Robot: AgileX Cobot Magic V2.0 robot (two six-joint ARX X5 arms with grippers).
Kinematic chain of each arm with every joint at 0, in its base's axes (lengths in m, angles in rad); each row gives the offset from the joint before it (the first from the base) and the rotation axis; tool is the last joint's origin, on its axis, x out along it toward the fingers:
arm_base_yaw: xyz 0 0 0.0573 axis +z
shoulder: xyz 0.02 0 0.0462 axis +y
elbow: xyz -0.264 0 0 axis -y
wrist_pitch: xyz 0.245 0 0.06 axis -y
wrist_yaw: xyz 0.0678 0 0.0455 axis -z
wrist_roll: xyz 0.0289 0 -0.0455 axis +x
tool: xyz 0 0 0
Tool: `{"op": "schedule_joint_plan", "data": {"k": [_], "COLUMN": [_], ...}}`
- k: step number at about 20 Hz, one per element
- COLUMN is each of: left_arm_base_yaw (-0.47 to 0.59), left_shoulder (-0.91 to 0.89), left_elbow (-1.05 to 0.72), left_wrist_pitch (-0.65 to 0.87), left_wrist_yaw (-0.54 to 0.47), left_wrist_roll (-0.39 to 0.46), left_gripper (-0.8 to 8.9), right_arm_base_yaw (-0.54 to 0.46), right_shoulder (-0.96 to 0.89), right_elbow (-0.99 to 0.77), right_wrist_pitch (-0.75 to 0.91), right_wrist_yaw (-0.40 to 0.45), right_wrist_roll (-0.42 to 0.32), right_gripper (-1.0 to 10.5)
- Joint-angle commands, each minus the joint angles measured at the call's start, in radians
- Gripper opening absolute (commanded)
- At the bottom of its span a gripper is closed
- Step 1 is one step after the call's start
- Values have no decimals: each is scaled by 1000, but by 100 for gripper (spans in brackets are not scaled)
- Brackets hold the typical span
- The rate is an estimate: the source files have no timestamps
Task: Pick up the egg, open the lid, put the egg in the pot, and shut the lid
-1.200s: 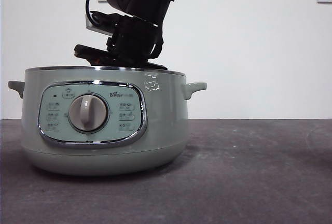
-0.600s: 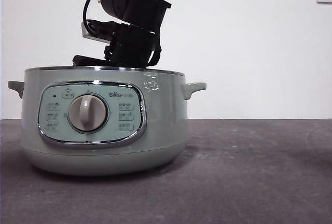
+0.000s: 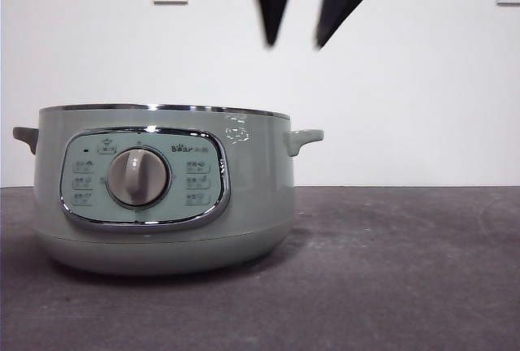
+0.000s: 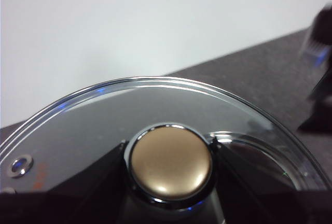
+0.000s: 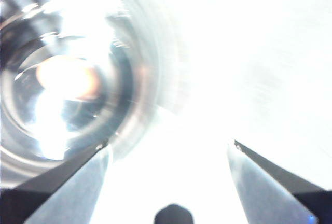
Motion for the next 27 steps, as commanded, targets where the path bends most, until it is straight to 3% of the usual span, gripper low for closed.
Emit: {"op": "schedule_joint_plan", "data": {"k": [1, 6, 13, 23, 27], "left_arm_base_yaw": [-1, -2, -55, -99, -98], "left_shoulder": [71, 249, 402, 412, 415], "left_elbow": [14, 14, 5, -280, -330], "left_wrist_pitch": [90, 167, 240, 606, 680], "left_wrist_yaw": [61, 132, 131, 54, 52], "left_wrist_roll": [7, -23, -69, -144, -153], "left_gripper": [-8, -8, -8, -8, -8], "right_arm_base_yaw": [-37, -121, -204, -243, -243], "right_shoulder": [-90, -253, -372, -388, -388], "right_elbow": [-1, -1, -1, -1, -1], "right_wrist_pitch": [-38, -103, -146, -232, -232], "right_wrist_yaw": [1, 1, 1, 1, 1], "right_wrist_roll": [43, 77, 85, 87, 87], "right_gripper": [378, 378, 377, 377, 377]}}
